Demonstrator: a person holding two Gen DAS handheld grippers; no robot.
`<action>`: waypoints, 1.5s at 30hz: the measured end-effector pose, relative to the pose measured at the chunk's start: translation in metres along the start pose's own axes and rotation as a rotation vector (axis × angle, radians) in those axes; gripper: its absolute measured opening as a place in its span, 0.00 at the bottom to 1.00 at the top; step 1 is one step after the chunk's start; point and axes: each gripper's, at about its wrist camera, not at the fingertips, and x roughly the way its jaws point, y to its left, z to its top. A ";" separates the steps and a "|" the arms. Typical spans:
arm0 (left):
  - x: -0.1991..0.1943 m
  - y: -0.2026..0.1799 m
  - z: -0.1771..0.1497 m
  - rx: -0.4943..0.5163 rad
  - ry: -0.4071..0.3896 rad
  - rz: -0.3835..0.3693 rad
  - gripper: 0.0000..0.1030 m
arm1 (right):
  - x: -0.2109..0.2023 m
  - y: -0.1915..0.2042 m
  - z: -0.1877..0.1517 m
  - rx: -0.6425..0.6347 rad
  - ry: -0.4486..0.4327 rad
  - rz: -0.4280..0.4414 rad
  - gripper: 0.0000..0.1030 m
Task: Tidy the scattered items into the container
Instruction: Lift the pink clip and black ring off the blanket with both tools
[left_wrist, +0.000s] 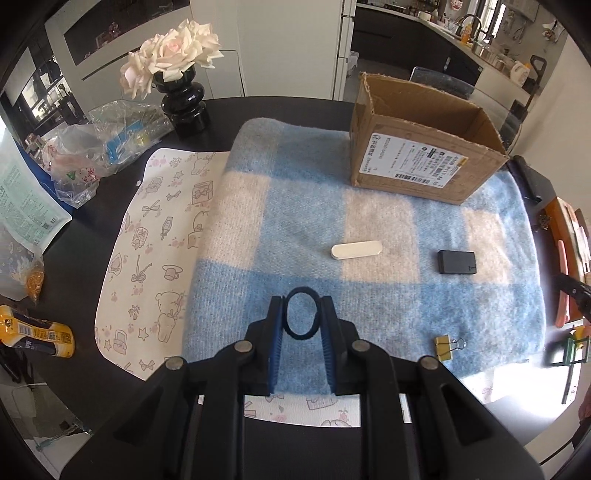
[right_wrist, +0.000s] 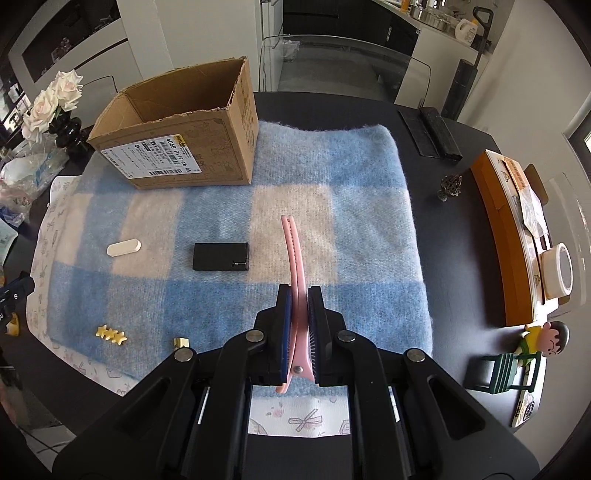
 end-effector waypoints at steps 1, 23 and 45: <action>-0.006 -0.001 -0.001 0.001 -0.006 -0.002 0.19 | -0.006 0.000 -0.002 0.003 -0.005 -0.002 0.09; -0.109 0.000 -0.048 0.040 -0.131 -0.049 0.19 | -0.118 0.017 -0.064 0.017 -0.129 -0.027 0.09; -0.141 0.007 -0.058 0.060 -0.188 -0.096 0.19 | -0.150 0.032 -0.083 0.039 -0.187 -0.043 0.09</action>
